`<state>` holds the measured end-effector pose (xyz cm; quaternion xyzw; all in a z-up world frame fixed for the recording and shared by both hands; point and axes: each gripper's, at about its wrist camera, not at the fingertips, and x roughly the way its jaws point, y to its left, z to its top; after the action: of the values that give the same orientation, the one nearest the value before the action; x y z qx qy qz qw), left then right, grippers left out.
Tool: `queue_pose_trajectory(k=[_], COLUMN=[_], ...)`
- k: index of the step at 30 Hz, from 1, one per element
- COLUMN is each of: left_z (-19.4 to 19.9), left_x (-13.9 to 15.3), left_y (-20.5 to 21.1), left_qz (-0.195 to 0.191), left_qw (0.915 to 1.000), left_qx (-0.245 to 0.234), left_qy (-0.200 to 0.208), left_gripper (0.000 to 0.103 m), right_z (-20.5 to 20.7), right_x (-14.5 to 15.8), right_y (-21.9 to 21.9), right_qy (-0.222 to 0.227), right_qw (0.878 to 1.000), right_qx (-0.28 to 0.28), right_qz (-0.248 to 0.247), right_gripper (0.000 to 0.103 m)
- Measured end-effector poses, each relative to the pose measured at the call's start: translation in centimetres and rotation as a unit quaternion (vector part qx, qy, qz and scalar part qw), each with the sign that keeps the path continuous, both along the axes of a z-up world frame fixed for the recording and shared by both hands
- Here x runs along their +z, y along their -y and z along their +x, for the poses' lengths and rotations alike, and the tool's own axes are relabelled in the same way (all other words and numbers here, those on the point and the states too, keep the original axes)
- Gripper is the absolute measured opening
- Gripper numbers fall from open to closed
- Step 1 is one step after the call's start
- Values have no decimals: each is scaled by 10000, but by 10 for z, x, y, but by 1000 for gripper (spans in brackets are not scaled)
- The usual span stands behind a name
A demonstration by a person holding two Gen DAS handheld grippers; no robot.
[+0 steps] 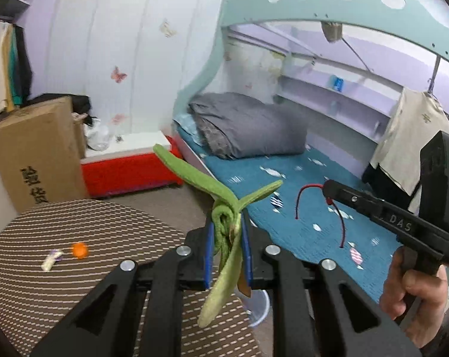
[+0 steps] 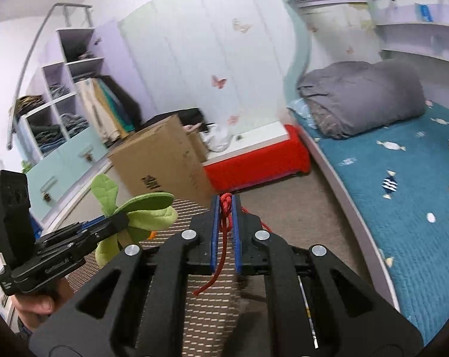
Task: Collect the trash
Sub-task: 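Carry the red string and green leaf over the bin and open both grippers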
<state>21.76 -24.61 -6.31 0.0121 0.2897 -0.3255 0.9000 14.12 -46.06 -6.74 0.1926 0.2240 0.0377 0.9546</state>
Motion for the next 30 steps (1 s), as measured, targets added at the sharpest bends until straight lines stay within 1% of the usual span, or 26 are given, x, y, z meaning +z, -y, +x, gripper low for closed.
queue_pose_trajectory(k=[5, 8, 11, 14, 17, 22, 24, 25, 26, 27, 28, 29, 30], left_z=[15, 26, 36, 47, 62, 79, 84, 86, 87, 89, 91, 94, 96], left_x=[-27, -54, -79, -108, -139, -176, -189, -194, -199, -205, -208, -209, -210], left_y=[52, 85, 108, 133, 157, 185, 194, 198, 201, 206, 207, 208, 207], left_qz=[251, 490, 725, 959, 1168, 1596, 1798, 1883, 1994, 2120, 2174, 2195, 2196], left_qw=[9986, 9958, 9919, 9859, 9782, 9664, 9605, 9573, 9539, 9508, 9507, 9527, 9533], left_qx=[-292, -445, -580, -684, -752, -810, -853, -903, -927, -903, -812, -662, -595], left_qy=[-351, -631, -870, -1185, -1545, -1847, -1946, -1997, -2044, -2073, -2057, -1997, -1987], left_gripper=[15, 15, 16, 16, 16, 16, 20, 24, 42, 72, 82, 90, 92], right_z=[2, 5, 11, 24, 39, 59, 65, 67, 71, 72, 75, 78, 79], right_x=[-24, -46, -69, -99, -129, -180, -198, -203, -212, -219, -228, -238, -247], right_y=[38, 62, 82, 99, 108, 123, 127, 128, 131, 133, 135, 139, 142], right_qy=[-274, -469, -688, -996, -1291, -1733, -1887, -1936, -2015, -2070, -2159, -2270, -2351], right_qw=[9985, 9963, 9935, 9894, 9844, 9739, 9695, 9679, 9650, 9628, 9598, 9554, 9511], right_qx=[-452, -644, -767, -850, -900, -930, -942, -945, -946, -947, -957, -980, -1000], right_qz=[117, 323, 476, 625, 785, 1129, 1251, 1293, 1384, 1455, 1521, 1613, 1737], right_gripper=[8, 8, 8, 8, 8, 9, 9, 9, 9, 9, 9, 10, 22])
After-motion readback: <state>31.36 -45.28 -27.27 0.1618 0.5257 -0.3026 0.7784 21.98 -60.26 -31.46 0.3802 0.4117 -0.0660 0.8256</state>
